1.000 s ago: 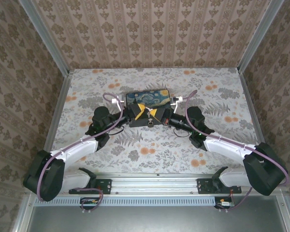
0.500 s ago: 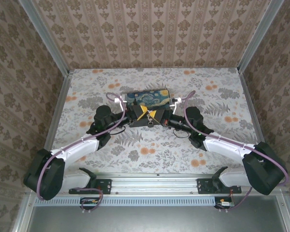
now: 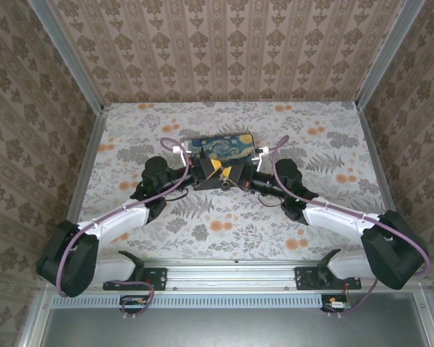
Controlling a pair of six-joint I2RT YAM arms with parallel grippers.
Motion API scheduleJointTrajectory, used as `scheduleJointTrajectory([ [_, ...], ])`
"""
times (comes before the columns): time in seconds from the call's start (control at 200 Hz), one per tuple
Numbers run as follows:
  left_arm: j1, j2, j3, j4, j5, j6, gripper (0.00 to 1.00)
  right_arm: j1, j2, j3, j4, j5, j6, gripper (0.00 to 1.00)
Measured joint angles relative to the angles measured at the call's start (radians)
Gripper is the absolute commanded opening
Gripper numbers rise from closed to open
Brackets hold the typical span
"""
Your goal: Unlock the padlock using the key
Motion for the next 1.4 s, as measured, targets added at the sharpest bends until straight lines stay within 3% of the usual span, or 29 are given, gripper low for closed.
scheduleJointTrajectory([
  [0.225,-0.003,0.002,0.001,-0.013,0.013,0.01,0.0,-0.004,-0.027,-0.001,-0.028,0.011,-0.001,0.3],
  [0.525,-0.006,0.002,0.009,-0.013,0.021,0.012,0.0,-0.006,-0.035,-0.005,-0.03,0.02,0.0,0.21],
  [0.825,0.001,-0.005,0.011,-0.04,0.029,0.028,0.0,-0.03,-0.074,-0.011,-0.075,0.029,-0.02,0.37],
  [1.025,0.008,-0.037,0.013,-0.107,0.048,0.06,0.0,-0.059,-0.151,-0.011,-0.153,0.043,-0.074,0.39],
  [1.4,-0.029,-0.017,0.036,-0.111,0.077,0.064,0.0,-0.053,-0.075,0.021,-0.153,0.002,-0.106,0.4],
])
